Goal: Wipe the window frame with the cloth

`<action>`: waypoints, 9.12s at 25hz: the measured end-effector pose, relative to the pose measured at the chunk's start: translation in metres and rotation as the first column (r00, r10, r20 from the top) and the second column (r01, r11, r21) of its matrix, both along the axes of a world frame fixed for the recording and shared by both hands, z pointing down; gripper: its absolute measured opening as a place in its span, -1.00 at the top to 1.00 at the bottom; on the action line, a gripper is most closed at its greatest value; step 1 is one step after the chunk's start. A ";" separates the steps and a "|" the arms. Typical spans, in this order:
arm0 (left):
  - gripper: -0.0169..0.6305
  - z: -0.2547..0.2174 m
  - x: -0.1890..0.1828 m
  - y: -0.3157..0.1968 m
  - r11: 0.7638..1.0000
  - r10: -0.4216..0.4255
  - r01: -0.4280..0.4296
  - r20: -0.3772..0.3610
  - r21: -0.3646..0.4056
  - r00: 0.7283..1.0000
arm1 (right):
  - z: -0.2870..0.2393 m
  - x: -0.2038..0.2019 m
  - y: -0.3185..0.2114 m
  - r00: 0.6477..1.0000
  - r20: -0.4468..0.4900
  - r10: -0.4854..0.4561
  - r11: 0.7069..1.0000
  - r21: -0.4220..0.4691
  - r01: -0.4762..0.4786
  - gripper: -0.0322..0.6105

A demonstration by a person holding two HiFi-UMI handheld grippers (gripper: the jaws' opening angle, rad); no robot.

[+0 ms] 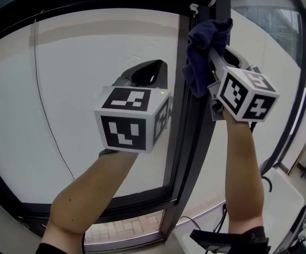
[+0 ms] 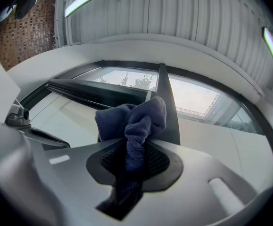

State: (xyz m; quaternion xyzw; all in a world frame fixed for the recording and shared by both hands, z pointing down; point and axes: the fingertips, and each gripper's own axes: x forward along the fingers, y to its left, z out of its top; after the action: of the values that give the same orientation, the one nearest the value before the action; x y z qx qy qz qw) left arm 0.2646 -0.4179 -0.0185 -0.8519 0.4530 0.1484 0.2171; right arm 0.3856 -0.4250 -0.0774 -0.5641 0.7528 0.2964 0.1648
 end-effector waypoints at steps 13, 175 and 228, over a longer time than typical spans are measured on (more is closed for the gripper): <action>0.95 0.050 0.012 -0.006 0.998 0.033 -0.032 0.019 -0.048 0.999 | 0.033 0.001 -0.001 1.000 -0.001 0.028 0.999 -0.046 -0.028 0.64; 0.95 0.525 0.038 -0.014 0.752 0.023 0.100 0.178 -0.651 0.984 | 0.625 0.000 -0.019 0.996 0.003 -0.085 0.736 -0.674 0.065 0.62; 0.95 0.563 -0.078 0.027 0.668 -0.096 0.155 0.123 -0.728 0.988 | 0.648 -0.089 0.000 0.968 0.060 -0.245 0.589 -0.784 0.198 0.63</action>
State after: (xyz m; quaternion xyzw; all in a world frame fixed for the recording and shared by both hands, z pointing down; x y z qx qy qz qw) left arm 0.1868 -0.3912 0.5449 -0.8388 0.5235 -0.0928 -0.1170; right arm 0.2966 -0.4250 0.5711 -0.4728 0.8745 -0.0694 -0.0827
